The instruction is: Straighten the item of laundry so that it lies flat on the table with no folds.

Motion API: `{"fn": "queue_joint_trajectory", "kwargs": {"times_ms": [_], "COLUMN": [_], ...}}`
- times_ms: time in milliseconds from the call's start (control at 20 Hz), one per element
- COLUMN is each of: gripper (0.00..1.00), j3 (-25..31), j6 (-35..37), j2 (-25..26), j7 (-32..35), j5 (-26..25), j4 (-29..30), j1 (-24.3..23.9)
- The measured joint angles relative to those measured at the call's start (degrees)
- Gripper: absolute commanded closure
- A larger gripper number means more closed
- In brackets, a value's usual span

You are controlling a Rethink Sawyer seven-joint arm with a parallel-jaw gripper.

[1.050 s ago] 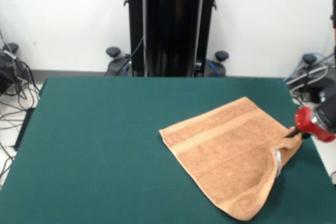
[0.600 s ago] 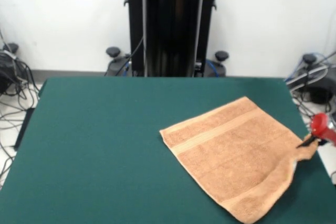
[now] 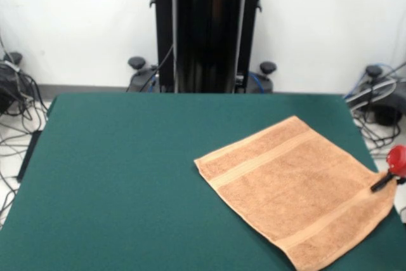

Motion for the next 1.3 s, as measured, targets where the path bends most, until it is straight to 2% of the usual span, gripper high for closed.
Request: {"fn": "queue_joint_trajectory", "kwargs": {"times_ms": [300,600,1050,1100,1300], "gripper": [1.0,1.0,1.0,0.0,0.0], "j3": [-3.6,-7.4,-13.3,-15.3,-16.8], "j6": [7.9,12.7,16.3,17.8,19.9], "j2": [4.2,7.3,10.4,11.2,11.2], "j7": [0.0,0.0,1.9,3.9,5.0], "j5": [2.0,3.4,4.4,4.5,4.6], "j4": [-9.1,-15.7,-22.0,-23.9,-24.4], "j1": [-2.8,-4.9,-6.6,-7.3,-7.8]}}
